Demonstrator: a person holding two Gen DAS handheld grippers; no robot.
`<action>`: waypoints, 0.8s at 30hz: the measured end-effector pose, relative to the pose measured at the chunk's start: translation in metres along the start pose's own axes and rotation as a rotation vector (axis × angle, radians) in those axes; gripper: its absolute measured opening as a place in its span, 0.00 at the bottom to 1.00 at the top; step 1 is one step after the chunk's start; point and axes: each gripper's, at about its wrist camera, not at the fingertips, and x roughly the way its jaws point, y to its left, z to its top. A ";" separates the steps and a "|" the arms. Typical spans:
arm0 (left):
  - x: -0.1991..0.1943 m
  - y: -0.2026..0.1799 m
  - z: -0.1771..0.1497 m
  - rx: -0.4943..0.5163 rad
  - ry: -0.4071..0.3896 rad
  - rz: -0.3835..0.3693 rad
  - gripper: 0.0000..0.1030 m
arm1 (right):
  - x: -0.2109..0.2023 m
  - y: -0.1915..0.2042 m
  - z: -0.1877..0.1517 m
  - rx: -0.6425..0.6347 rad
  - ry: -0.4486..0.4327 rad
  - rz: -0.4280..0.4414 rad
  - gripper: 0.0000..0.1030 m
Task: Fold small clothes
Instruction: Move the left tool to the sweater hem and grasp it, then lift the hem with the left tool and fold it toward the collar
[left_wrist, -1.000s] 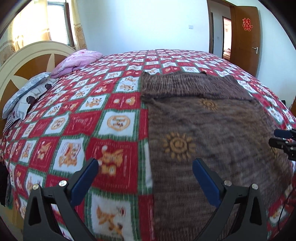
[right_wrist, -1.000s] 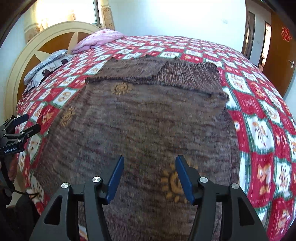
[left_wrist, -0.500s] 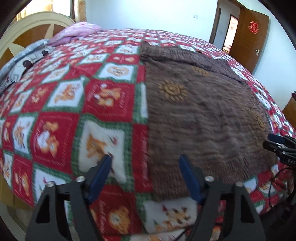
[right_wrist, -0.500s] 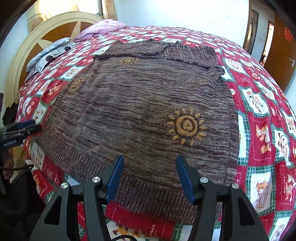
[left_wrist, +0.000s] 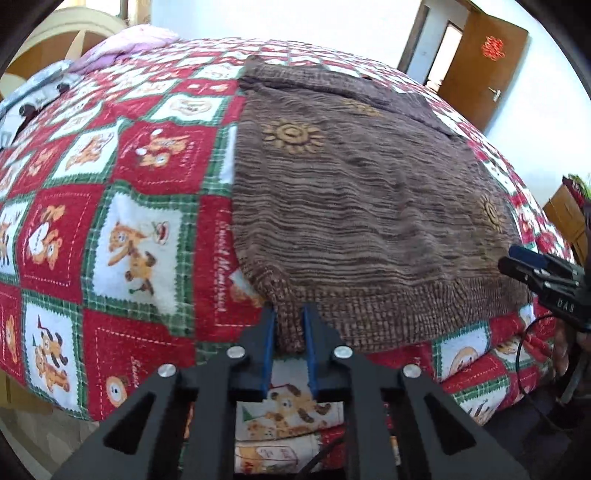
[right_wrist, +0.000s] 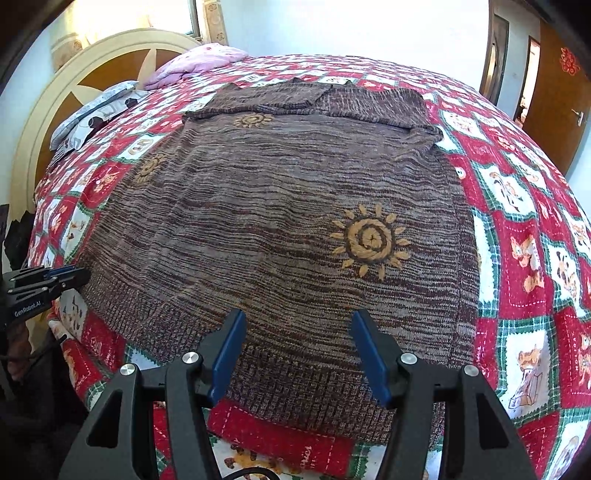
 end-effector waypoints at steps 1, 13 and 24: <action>0.000 -0.001 0.000 0.006 -0.001 0.008 0.15 | -0.002 -0.001 0.001 0.003 -0.003 0.000 0.59; -0.012 -0.002 0.006 0.045 -0.046 -0.032 0.09 | -0.047 -0.086 -0.029 0.239 0.000 -0.121 0.59; -0.009 0.004 0.007 0.025 -0.035 -0.048 0.09 | -0.029 -0.082 -0.045 0.235 0.103 -0.110 0.53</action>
